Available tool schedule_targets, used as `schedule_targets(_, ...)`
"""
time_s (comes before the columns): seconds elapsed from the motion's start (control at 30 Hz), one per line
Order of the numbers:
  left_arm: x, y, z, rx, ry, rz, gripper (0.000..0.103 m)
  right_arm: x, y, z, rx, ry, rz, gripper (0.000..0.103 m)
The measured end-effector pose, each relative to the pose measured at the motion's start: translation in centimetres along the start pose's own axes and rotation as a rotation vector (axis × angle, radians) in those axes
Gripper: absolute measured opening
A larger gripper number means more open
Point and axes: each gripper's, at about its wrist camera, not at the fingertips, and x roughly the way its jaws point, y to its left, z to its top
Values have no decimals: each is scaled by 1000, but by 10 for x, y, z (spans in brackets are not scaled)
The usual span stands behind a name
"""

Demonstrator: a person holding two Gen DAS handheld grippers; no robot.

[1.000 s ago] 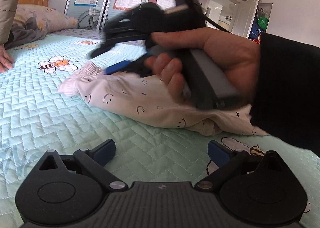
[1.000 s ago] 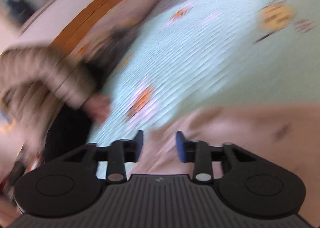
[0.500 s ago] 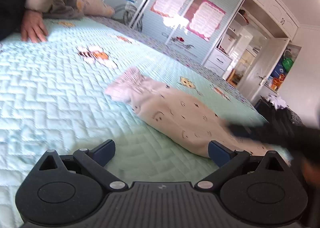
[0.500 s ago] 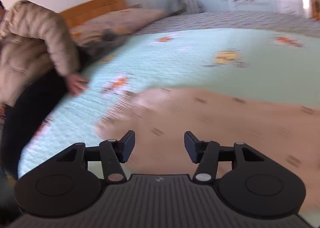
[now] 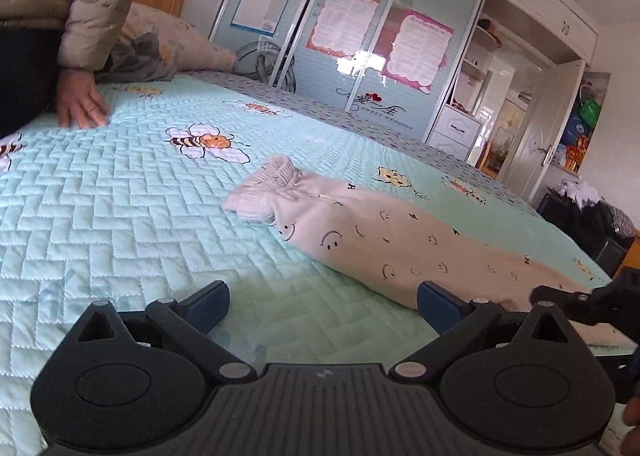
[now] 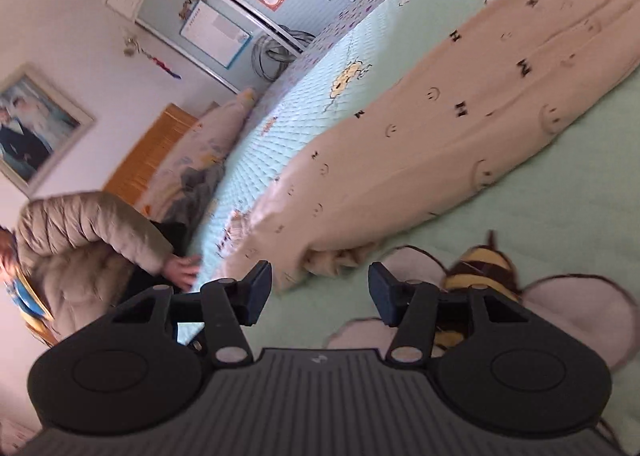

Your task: Fold clothes

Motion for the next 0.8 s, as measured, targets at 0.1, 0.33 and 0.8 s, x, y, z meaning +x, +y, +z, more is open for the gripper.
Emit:
schedule_targets(0.1,1,2,0,-6,-1,-6,100,14,11,1,-81,5,-5,49)
schedule_targets(0.33,6,5,0,-20,16,-18,100,32,44,-6,-436,49,-114,32)
schedule_targets(0.8,8,3,0,-11,31,-11,101,39,45,2,-592,64,-99,29)
